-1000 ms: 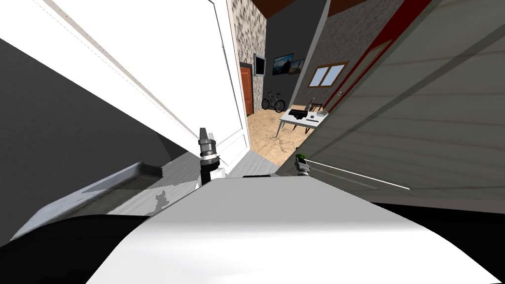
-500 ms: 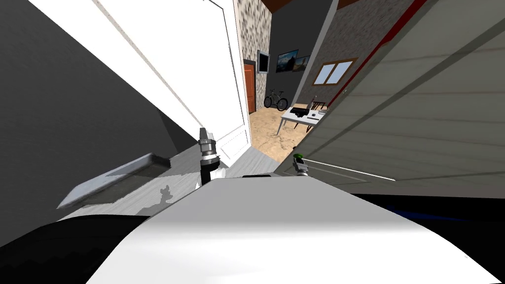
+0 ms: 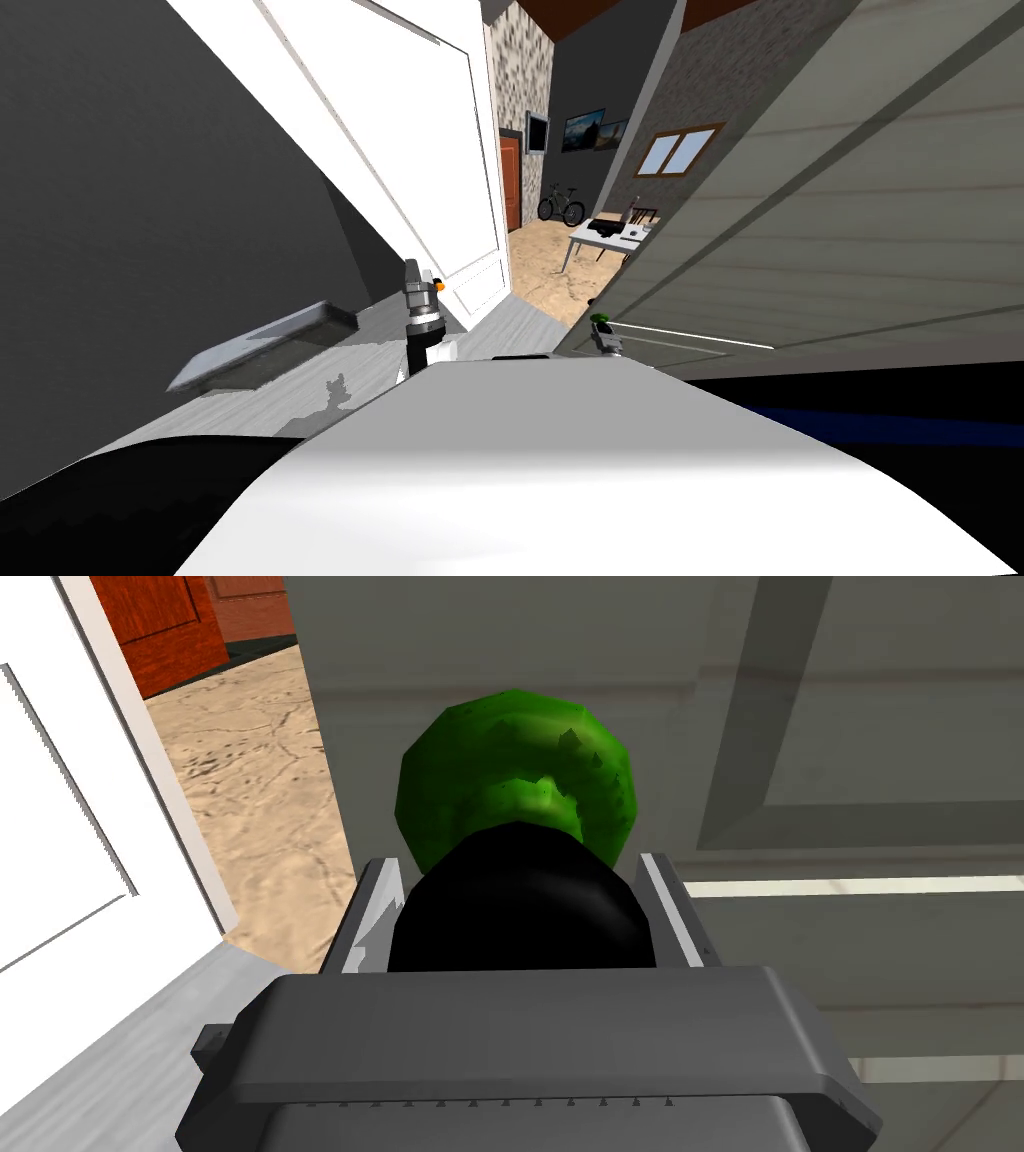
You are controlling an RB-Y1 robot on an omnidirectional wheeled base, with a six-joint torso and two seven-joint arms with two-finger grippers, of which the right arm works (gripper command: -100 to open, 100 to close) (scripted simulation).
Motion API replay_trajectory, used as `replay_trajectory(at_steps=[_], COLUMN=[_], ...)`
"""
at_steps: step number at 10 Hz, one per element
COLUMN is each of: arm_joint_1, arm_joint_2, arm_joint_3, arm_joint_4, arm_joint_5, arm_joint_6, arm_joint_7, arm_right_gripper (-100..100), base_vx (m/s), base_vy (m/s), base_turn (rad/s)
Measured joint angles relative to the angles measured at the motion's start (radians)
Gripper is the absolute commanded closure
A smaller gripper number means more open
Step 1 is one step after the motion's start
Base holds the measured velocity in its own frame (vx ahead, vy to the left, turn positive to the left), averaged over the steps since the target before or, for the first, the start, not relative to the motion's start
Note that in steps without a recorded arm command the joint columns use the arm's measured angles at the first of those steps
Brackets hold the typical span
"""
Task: Pull the door open
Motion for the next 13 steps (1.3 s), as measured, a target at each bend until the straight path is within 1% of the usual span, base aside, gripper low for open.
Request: replay_trajectory(at_steps=[1,4,7,8,9,10,12,13], arm_joint_1=[0.006,0.018,0.039,0.047,0.049,0.052,0.051,0.055], arm_joint_2=[-0.007,-0.034,-0.060,-0.067,-0.066,-0.071,-0.081,-0.087], arm_joint_3=[0.006,0.040,0.066,0.075,0.078,0.083,0.095,0.102], arm_joint_4=[-0.006,0.005,0.003,-0.001,0.000,0.005,0.017,0.021], arm_joint_5=[0.003,0.023,0.038,0.042,0.044,0.046,0.054,0.059], arm_joint_6=[-0.008,-0.046,-0.074,-0.082,-0.082,-0.088,-0.114,-0.126], arm_joint_7=[-0.008,-0.044,-0.071,-0.079,-0.080,-0.086,-0.103,-0.110], arm_right_gripper=[100,100,100,100,100,100,100,100], base_vx=[-0.225,-0.219,-0.198,-0.086,-0.124,-0.208,-0.209,-0.217], base_vy=[-0.045,-0.021,-0.026,-0.012,-0.026,-0.062,-0.041,-0.039], base_turn=[0.142,0.124,0.086,0.019,0.125,0.166,0.120,0.116])
